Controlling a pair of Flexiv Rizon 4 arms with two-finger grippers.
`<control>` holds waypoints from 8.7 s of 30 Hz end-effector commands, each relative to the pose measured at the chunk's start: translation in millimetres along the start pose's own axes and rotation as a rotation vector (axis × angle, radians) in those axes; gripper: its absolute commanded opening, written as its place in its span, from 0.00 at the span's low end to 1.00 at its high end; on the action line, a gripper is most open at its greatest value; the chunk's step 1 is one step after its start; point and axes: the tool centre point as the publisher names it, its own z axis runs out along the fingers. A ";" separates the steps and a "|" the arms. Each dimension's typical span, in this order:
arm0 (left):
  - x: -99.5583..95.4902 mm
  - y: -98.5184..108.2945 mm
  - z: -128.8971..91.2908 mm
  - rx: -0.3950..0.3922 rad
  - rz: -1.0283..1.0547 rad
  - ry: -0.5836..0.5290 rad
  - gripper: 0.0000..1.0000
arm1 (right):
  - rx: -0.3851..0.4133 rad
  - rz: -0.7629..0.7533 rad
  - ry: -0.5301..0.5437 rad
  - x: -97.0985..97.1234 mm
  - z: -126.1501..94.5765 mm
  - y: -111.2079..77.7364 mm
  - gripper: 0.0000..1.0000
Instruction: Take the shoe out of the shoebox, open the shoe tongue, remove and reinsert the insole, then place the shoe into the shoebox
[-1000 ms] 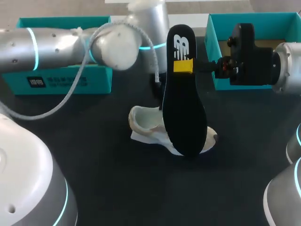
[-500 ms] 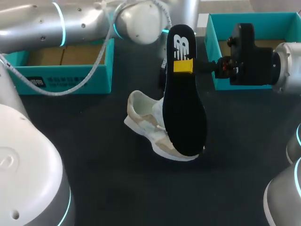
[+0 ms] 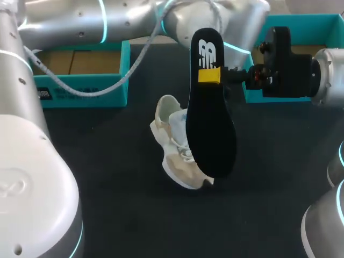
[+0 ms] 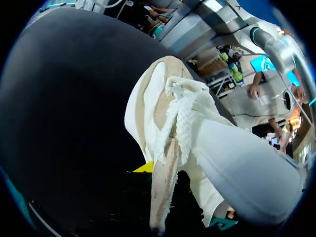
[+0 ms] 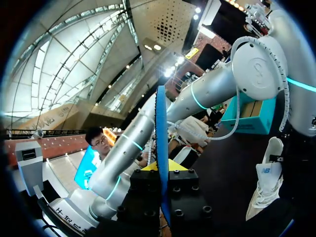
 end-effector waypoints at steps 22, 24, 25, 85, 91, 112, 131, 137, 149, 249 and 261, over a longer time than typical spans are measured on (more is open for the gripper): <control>-32.8 10.4 24.7 -0.211 0.070 0.037 0.00 | 0.000 0.001 -0.002 -0.1 2.8 0.0 0.00; -38.4 9.2 32.1 -0.206 0.072 0.042 0.00 | 0.000 0.001 -0.002 -0.1 2.8 0.0 0.00; -40.1 8.4 34.9 -0.202 0.071 0.047 0.00 | 0.000 0.001 -0.002 -0.1 2.8 0.0 0.00; 58.3 65.1 -169.7 -0.405 0.368 -0.958 1.00 | -0.161 0.169 0.038 -101.1 -73.4 84.3 0.00; 72.2 67.1 -171.9 -0.407 0.412 -1.059 1.00 | -0.110 0.213 -0.003 -122.3 -81.7 114.0 0.00; 88.7 71.1 -165.6 -0.385 0.505 -1.118 1.00 | -0.122 0.215 -0.045 -124.3 -83.9 118.7 0.00; 96.3 64.1 -153.3 -0.193 0.578 -1.654 1.00 | -0.141 0.535 -0.041 -175.6 -81.1 162.6 0.00; 99.9 61.8 -155.6 -0.077 0.553 -1.808 1.00 | -0.115 0.604 -0.013 -187.3 -66.6 158.8 0.00; 102.0 38.5 -179.4 -0.042 0.603 -1.977 1.00 | -0.097 0.705 -0.026 -205.9 -41.0 145.2 0.00; 89.2 -1.7 -191.2 0.494 0.379 -1.855 0.00 | 0.094 0.566 -0.072 -194.2 -95.6 81.4 1.00; 88.7 -1.7 -168.2 1.423 -0.259 -1.257 0.00 | 0.094 0.566 -0.072 -194.2 -95.6 81.4 1.00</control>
